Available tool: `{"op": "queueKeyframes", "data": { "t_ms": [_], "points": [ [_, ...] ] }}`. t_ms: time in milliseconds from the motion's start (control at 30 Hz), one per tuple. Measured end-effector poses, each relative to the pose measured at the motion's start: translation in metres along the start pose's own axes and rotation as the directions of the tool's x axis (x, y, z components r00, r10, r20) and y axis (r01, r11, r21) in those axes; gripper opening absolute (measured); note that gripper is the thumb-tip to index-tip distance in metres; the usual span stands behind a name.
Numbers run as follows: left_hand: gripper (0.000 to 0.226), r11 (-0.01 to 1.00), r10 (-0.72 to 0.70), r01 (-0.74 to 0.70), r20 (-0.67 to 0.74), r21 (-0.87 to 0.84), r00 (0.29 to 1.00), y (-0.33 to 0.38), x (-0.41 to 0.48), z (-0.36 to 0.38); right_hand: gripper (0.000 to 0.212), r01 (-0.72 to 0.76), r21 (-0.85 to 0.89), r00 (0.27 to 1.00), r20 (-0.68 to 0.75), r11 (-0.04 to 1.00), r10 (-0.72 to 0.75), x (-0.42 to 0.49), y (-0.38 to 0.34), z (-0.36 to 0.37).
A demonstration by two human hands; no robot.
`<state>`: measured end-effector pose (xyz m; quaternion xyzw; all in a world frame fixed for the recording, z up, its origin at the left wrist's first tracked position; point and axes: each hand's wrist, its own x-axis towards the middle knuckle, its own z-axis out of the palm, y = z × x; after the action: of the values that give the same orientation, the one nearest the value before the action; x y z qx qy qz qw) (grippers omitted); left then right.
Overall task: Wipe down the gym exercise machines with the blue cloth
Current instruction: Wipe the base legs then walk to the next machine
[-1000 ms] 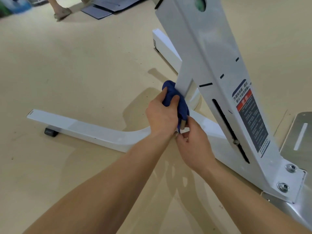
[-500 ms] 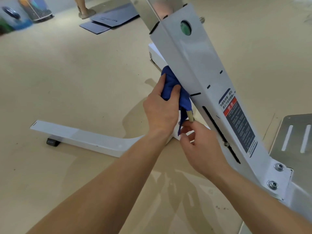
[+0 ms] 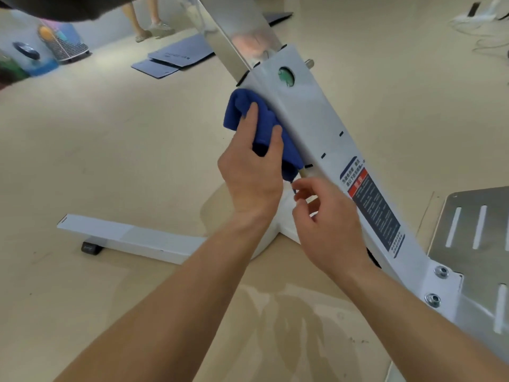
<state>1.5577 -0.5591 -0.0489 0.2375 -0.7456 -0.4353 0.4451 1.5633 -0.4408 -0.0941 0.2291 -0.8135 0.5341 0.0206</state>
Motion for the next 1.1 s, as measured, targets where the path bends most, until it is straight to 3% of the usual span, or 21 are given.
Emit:
{"op": "queueKeyframes", "data": {
  "t_ms": [233, 467, 700, 800, 900, 1000, 1100],
  "points": [
    [0.057, 0.959, 0.177, -0.233, 0.303, 0.161, 0.936, -0.026, -0.053, 0.000, 0.026, -0.031, -0.114, 0.996, -0.088, 0.993, 0.021, -0.002, 0.022, -0.026],
    [0.054, 0.988, 0.105, -0.118, 0.130, 0.101, 0.986, -0.010, -0.005, -0.005, 0.027, -0.019, -0.147, 0.995, -0.103, 0.989, 0.004, 0.014, 0.017, -0.030],
    [0.063, 0.970, 0.118, -0.190, 0.389, 0.152, 0.914, -0.032, -0.072, 0.009, 0.027, 0.034, -0.213, 0.984, -0.165, 0.976, -0.070, 0.032, 0.012, -0.037],
    [0.058, 0.952, 0.202, -0.261, 0.314, 0.158, 0.928, -0.033, -0.053, 0.001, 0.028, 0.019, -0.231, 0.981, -0.184, 0.973, -0.063, 0.039, 0.017, -0.045],
    [0.054, 0.960, 0.146, -0.195, 0.239, 0.199, 0.960, -0.027, -0.041, 0.002, 0.026, 0.004, -0.240, 0.978, -0.202, 0.971, -0.054, 0.041, 0.025, -0.051],
    [0.053, 0.968, 0.128, -0.195, 0.361, 0.157, 0.924, -0.030, -0.070, 0.011, 0.026, -0.024, -0.252, 0.977, -0.211, 0.967, -0.031, 0.032, 0.038, -0.051],
    [0.050, 0.925, 0.251, -0.349, 0.447, 0.152, 0.859, -0.051, -0.115, 0.022, 0.027, -0.022, -0.272, 0.985, -0.172, 0.962, -0.026, 0.014, 0.054, -0.049]
  ]
}}
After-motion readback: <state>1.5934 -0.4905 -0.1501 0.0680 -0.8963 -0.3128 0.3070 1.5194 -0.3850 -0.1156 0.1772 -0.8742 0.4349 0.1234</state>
